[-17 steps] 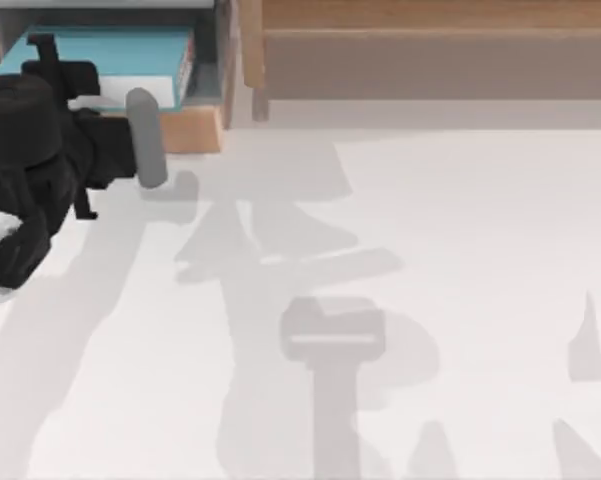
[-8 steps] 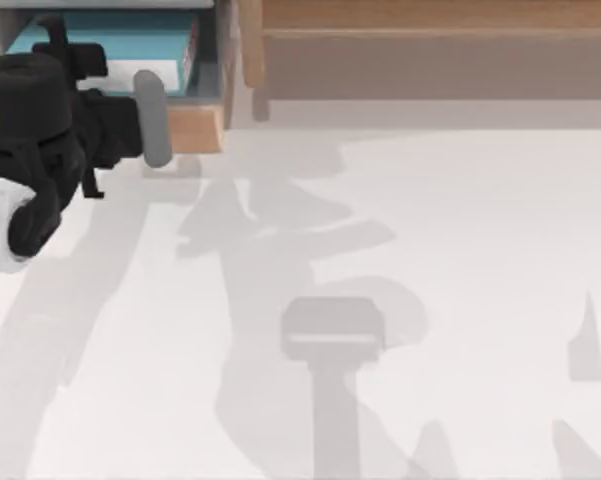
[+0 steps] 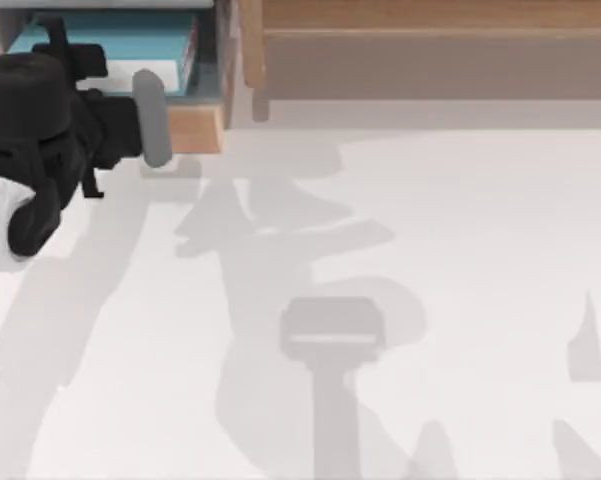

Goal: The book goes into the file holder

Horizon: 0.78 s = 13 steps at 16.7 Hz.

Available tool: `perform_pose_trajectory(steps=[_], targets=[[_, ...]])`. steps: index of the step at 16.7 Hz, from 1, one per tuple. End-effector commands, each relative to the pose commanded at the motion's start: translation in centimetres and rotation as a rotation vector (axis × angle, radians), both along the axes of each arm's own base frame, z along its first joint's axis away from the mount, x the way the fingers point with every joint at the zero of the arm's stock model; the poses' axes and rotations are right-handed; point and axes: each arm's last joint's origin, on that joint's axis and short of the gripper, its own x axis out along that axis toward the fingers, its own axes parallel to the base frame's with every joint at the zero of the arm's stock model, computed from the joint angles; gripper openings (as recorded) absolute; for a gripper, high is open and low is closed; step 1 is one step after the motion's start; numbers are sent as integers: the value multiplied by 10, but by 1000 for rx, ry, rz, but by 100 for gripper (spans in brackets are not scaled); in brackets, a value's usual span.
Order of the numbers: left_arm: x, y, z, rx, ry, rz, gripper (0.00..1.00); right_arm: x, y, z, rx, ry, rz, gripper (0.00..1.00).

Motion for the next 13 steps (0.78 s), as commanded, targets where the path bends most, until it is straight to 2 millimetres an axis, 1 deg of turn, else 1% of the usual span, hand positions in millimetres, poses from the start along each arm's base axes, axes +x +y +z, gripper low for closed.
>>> perform_pose_trajectory(steps=[7, 8, 13], targets=[[0, 0, 0, 0, 0, 0, 98, 0, 0, 0, 0, 0, 0, 100], [0, 0, 0, 0, 0, 0, 100, 0, 0, 0, 0, 0, 0, 100], [0, 0, 0, 0, 0, 0, 100, 0, 0, 0, 0, 0, 0, 100]])
